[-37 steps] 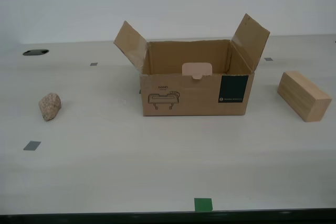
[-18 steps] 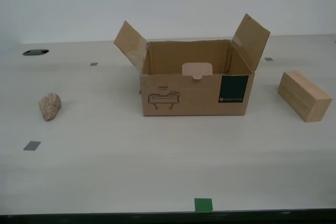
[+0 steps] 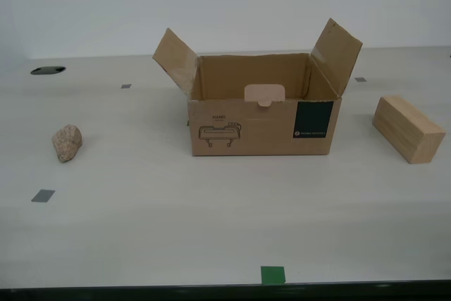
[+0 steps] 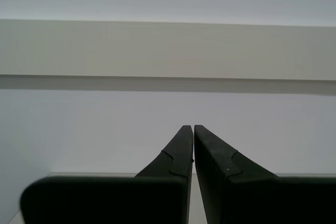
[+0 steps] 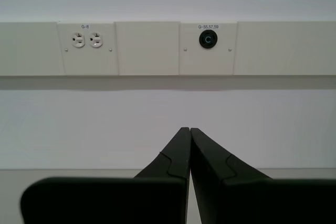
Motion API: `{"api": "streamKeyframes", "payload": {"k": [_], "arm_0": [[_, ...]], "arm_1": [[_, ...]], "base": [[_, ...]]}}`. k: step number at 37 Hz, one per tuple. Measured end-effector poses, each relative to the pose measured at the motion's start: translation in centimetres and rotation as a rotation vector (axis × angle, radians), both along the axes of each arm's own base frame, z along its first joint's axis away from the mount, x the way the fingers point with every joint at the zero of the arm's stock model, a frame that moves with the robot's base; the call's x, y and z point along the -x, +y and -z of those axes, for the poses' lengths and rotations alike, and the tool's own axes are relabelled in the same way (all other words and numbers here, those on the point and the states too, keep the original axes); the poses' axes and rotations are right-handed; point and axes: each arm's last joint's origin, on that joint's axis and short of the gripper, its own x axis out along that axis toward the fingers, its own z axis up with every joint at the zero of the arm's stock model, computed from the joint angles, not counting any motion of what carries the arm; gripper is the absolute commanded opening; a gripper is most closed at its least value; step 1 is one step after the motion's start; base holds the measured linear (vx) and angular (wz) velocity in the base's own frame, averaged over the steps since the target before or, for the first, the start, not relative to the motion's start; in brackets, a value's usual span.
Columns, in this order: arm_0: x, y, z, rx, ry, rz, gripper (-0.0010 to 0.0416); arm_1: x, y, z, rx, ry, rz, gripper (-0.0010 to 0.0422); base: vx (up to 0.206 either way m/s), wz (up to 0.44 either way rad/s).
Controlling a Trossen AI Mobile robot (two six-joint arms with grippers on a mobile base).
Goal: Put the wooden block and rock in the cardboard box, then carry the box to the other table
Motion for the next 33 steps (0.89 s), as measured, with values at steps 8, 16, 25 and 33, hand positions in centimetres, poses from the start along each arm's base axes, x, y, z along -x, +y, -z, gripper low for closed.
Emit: {"api": "streamKeyframes", "payload": {"k": [8,16,25,33], "arm_0": [[0.00,0.00,0.00,0.000,0.000,0.000,0.0000],[0.00,0.02,0.00,0.000,0.000,-0.001,0.0000],[0.00,0.03,0.00,0.000,0.000,-0.001,0.0000],[0.00,0.02,0.00,0.000,0.000,-0.001,0.0000]], "arm_1": [[0.00,0.00,0.00,0.000,0.000,0.000,0.0000],[0.00,0.00,0.00,0.002,0.000,0.000,0.0000],[0.00,0.00,0.00,0.003,0.000,0.000,0.0000],[-0.08,0.00,-0.42,0.003,-0.012,0.000,0.0000]], "base": [[0.000,0.000],[0.000,0.000],[0.000,0.000],[0.000,0.000]]}}
